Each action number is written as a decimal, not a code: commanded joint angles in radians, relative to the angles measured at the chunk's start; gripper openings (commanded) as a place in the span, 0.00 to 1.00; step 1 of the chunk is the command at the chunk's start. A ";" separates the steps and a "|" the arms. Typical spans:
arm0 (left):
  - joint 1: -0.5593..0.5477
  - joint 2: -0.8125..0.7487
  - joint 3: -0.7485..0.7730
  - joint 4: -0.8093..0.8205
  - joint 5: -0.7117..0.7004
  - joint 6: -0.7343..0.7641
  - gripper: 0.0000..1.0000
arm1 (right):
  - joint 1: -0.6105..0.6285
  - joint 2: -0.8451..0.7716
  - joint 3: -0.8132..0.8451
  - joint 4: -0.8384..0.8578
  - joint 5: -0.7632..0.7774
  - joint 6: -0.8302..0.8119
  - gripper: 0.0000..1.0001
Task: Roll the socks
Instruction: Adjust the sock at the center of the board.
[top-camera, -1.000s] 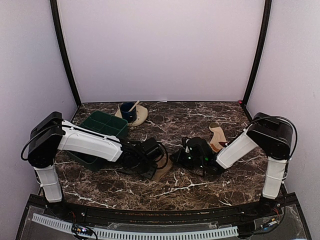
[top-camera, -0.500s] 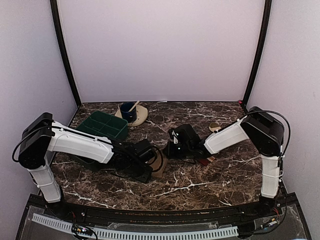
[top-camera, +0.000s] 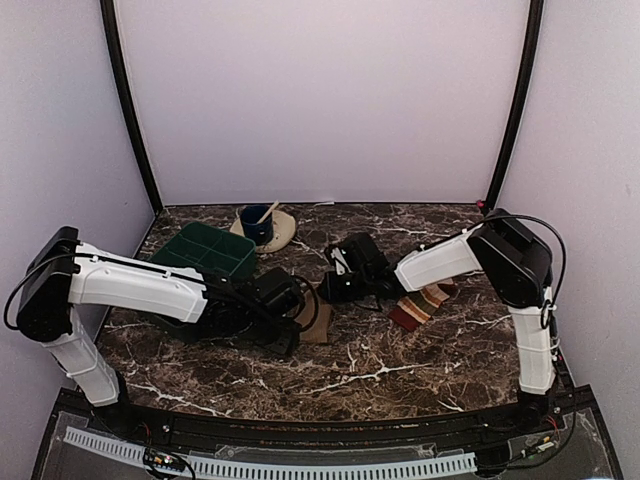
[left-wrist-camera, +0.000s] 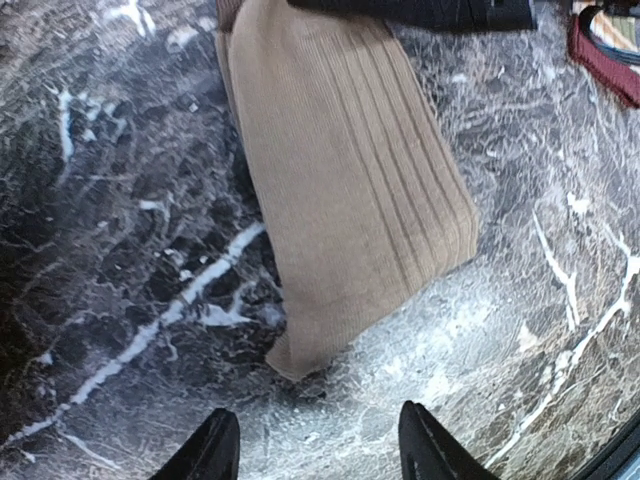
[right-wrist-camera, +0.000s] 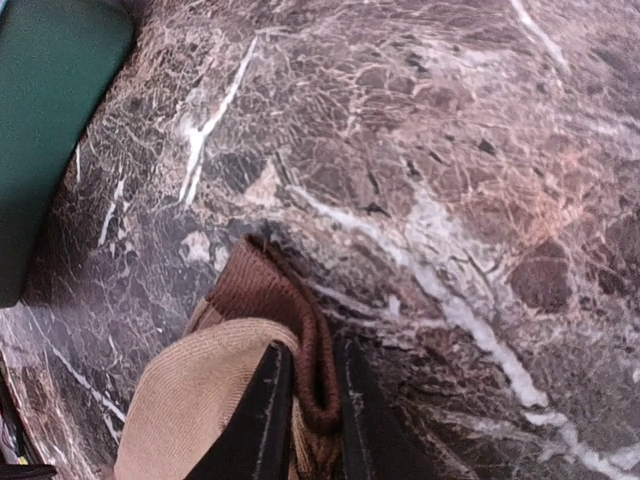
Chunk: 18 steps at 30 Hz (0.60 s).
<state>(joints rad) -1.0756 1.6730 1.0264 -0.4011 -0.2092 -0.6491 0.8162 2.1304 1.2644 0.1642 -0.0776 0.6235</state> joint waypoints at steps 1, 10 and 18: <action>-0.003 -0.072 -0.044 0.018 -0.071 -0.001 0.57 | -0.010 0.025 0.020 -0.084 0.004 -0.066 0.21; -0.001 -0.107 -0.137 0.198 -0.025 0.104 0.57 | -0.008 -0.056 -0.004 -0.133 0.041 -0.126 0.50; 0.022 -0.162 -0.248 0.337 -0.007 0.145 0.54 | 0.004 -0.169 -0.097 -0.124 0.087 -0.120 0.59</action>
<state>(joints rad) -1.0698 1.5661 0.8207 -0.1623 -0.2359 -0.5446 0.8154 2.0354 1.2110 0.0536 -0.0280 0.5091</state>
